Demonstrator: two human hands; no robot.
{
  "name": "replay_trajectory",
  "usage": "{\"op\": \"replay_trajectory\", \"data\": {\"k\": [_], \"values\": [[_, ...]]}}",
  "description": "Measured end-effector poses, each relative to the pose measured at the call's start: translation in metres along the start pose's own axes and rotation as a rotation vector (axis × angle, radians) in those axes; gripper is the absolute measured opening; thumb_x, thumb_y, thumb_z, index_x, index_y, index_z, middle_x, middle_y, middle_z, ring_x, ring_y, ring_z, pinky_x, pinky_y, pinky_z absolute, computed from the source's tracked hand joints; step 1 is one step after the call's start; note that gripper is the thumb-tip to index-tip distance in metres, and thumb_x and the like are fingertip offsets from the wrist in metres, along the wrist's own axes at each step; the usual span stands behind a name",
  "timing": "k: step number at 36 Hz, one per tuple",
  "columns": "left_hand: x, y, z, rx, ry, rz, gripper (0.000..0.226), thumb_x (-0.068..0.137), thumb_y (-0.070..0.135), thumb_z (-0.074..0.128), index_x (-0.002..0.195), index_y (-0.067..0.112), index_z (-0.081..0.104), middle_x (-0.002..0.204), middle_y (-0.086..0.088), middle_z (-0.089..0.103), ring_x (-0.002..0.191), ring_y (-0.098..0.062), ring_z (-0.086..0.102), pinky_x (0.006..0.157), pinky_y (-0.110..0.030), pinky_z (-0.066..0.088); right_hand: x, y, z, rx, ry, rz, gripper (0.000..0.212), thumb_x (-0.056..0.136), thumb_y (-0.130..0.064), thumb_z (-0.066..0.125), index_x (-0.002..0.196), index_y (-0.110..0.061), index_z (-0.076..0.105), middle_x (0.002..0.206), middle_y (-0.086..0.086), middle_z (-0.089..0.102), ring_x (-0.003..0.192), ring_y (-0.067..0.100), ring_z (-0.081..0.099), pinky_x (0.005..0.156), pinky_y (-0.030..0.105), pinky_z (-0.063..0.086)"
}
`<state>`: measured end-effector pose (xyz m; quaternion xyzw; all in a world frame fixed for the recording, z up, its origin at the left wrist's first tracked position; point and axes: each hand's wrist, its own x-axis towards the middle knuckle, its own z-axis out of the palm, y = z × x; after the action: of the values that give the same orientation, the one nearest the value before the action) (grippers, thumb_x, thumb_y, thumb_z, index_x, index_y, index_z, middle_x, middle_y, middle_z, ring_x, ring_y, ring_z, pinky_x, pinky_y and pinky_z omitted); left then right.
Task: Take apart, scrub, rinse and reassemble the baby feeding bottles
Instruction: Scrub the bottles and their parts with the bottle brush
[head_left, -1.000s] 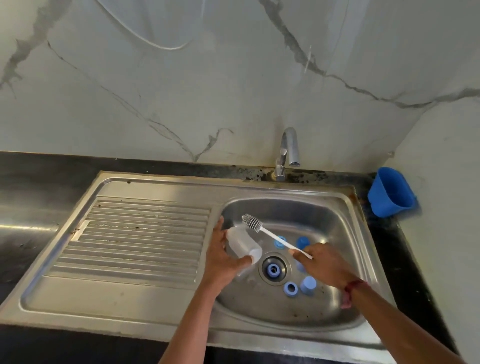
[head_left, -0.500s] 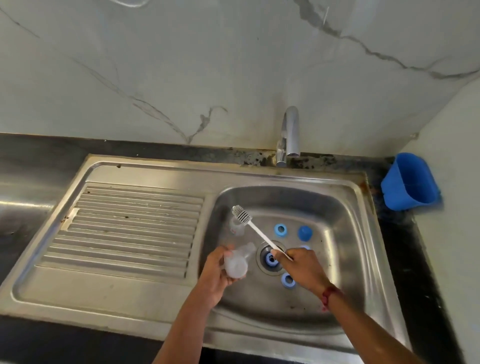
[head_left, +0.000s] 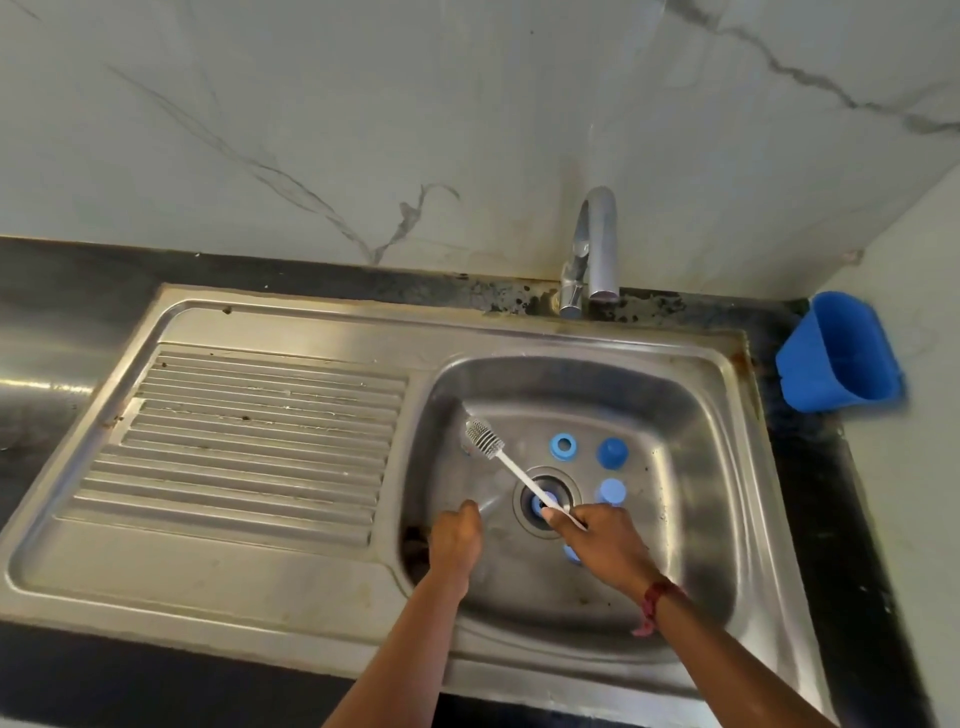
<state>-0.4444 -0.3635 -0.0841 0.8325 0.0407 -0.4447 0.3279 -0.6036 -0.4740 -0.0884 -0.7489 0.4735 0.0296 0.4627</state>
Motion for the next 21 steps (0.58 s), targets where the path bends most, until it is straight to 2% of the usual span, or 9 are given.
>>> {"op": "replay_trajectory", "data": {"k": [3, 5, 7, 9, 12, 15, 17, 21], "values": [[0.002, 0.000, 0.000, 0.060, 0.004, 0.018, 0.043, 0.100, 0.028, 0.043, 0.110, -0.008, 0.065, 0.100, -0.019, 0.061, 0.098, -0.037, 0.055, 0.083, -0.035, 0.041, 0.000, -0.001, -0.002, 0.008, -0.003, -0.002, 0.068, 0.076, -0.083, 0.043, 0.052, -0.019, 0.043, 0.052, 0.004, 0.050, 0.051, 0.010, 0.045, 0.056, 0.035, 0.041], [0.000, -0.001, 0.001, 0.116, 0.018, 0.029, 0.044, 0.097, 0.032, 0.045, 0.106, -0.005, 0.066, 0.105, -0.021, 0.065, 0.095, -0.037, 0.056, 0.081, -0.035, 0.043, 0.001, 0.000, -0.002, 0.013, -0.011, -0.004, 0.066, 0.077, -0.081, 0.044, 0.053, -0.019, 0.044, 0.053, 0.006, 0.052, 0.051, 0.011, 0.046, 0.056, 0.034, 0.040], [-0.001, -0.002, 0.003, 0.259, 0.070, 0.055, 0.045, 0.094, 0.037, 0.049, 0.110, -0.002, 0.066, 0.115, -0.025, 0.063, 0.101, -0.039, 0.056, 0.085, -0.036, 0.046, 0.002, 0.000, -0.002, 0.000, -0.009, -0.004, 0.063, 0.081, -0.076, 0.047, 0.053, -0.020, 0.043, 0.052, 0.005, 0.050, 0.050, 0.011, 0.045, 0.056, 0.034, 0.039], [-0.003, -0.002, 0.006, 0.455, 0.142, 0.074, 0.046, 0.091, 0.039, 0.051, 0.118, 0.005, 0.063, 0.125, -0.022, 0.052, 0.111, -0.040, 0.052, 0.091, -0.038, 0.044, 0.003, 0.000, -0.004, -0.011, 0.001, -0.005, 0.060, 0.085, -0.070, 0.051, 0.053, -0.020, 0.039, 0.050, -0.002, 0.043, 0.051, 0.010, 0.041, 0.056, 0.033, 0.038], [-0.003, -0.003, 0.012, 0.603, 0.169, 0.165, 0.037, 0.085, 0.030, 0.054, 0.115, 0.011, 0.064, 0.122, -0.013, 0.053, 0.110, -0.035, 0.056, 0.090, -0.038, 0.047, 0.002, -0.003, -0.006, -0.005, 0.012, -0.006, 0.058, 0.086, -0.065, 0.054, 0.053, -0.020, 0.037, 0.049, -0.005, 0.040, 0.050, 0.009, 0.038, 0.056, 0.031, 0.037], [-0.001, -0.005, 0.020, 0.650, 0.122, 0.331, 0.024, 0.081, 0.017, 0.055, 0.099, 0.014, 0.070, 0.104, -0.006, 0.068, 0.094, -0.028, 0.065, 0.076, -0.032, 0.054, -0.002, -0.007, -0.010, 0.009, 0.025, 0.003, 0.058, 0.091, -0.057, 0.056, 0.050, -0.021, 0.037, 0.042, -0.009, 0.041, 0.044, 0.005, 0.039, 0.053, 0.020, 0.033], [0.000, -0.006, 0.027, 0.715, 0.065, 0.450, 0.020, 0.082, 0.014, 0.056, 0.095, 0.016, 0.072, 0.099, -0.002, 0.072, 0.089, -0.023, 0.067, 0.077, -0.032, 0.056, -0.003, -0.008, -0.012, 0.012, 0.033, 0.010, 0.058, 0.092, -0.055, 0.056, 0.050, -0.021, 0.037, 0.039, -0.011, 0.042, 0.042, 0.004, 0.041, 0.050, 0.015, 0.032], [0.002, -0.004, 0.048, 0.883, -0.053, 0.635, 0.024, 0.088, 0.013, 0.062, 0.111, 0.016, 0.070, 0.111, -0.003, 0.068, 0.100, -0.020, 0.065, 0.084, -0.031, 0.055, 0.001, -0.004, -0.015, -0.012, 0.045, 0.020, 0.057, 0.093, -0.053, 0.056, 0.050, -0.021, 0.038, 0.041, -0.009, 0.040, 0.042, 0.005, 0.038, 0.050, 0.018, 0.032]]}}
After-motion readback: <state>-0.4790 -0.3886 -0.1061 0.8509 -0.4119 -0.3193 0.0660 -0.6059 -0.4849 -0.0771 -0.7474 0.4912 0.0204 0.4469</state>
